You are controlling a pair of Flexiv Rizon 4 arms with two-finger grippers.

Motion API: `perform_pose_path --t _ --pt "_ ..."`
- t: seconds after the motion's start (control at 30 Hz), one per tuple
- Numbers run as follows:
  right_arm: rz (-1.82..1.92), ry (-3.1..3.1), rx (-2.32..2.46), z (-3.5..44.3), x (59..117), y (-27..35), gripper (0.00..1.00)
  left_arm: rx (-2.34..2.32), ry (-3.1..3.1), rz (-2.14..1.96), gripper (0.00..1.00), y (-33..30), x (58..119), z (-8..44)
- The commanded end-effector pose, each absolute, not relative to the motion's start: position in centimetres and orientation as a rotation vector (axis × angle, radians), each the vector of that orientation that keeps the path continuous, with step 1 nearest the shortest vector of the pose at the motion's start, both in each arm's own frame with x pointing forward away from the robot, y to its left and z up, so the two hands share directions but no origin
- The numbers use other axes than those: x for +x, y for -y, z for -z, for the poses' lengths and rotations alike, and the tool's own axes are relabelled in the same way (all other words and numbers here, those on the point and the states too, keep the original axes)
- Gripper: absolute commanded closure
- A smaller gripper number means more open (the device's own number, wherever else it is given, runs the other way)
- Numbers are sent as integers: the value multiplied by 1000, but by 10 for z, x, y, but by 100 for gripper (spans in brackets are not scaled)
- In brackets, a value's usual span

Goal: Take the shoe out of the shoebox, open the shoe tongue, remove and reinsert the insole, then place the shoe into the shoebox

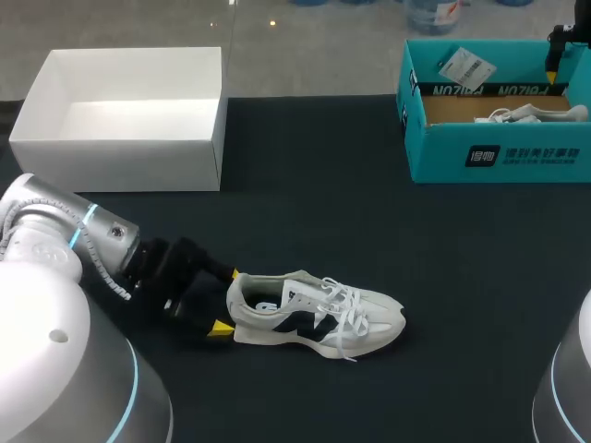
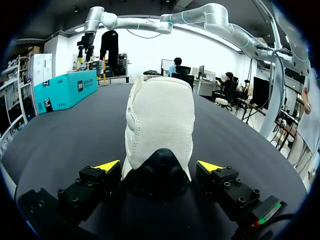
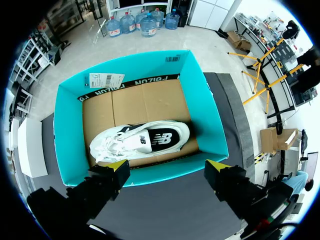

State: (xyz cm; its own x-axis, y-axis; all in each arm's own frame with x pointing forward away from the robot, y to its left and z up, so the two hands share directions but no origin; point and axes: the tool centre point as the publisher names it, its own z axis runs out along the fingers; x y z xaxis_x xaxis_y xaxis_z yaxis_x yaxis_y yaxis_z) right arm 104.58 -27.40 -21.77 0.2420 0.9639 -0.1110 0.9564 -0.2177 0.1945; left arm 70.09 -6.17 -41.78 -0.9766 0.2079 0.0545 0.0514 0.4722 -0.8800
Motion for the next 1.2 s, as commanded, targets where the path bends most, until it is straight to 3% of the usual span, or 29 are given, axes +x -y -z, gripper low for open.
perform_pose_path --t 0.03,0.8,0.83,0.87,1.0,1.03,1.2 --pt "-50 -1806 2292 217 1046 274 0 -226 2561 -1536 0 66 697 419" --pt "-50 -1806 2292 217 1046 274 0 -199 2540 -1583 0 90 692 422" --pt "-50 -1806 2292 217 1046 274 0 -195 2541 -1584 3 90 692 423" --pt "-50 -1806 2292 217 1046 274 0 -187 2542 -1586 16 89 692 424" --pt "-50 -1806 2292 217 1046 274 0 -149 2548 -1597 93 88 691 424" --pt "-50 -1806 2292 217 1046 274 0 -134 2551 -1601 100 88 691 423" --pt "-50 -1806 2292 217 1046 274 0 -82 2564 -1667 100 86 690 413"
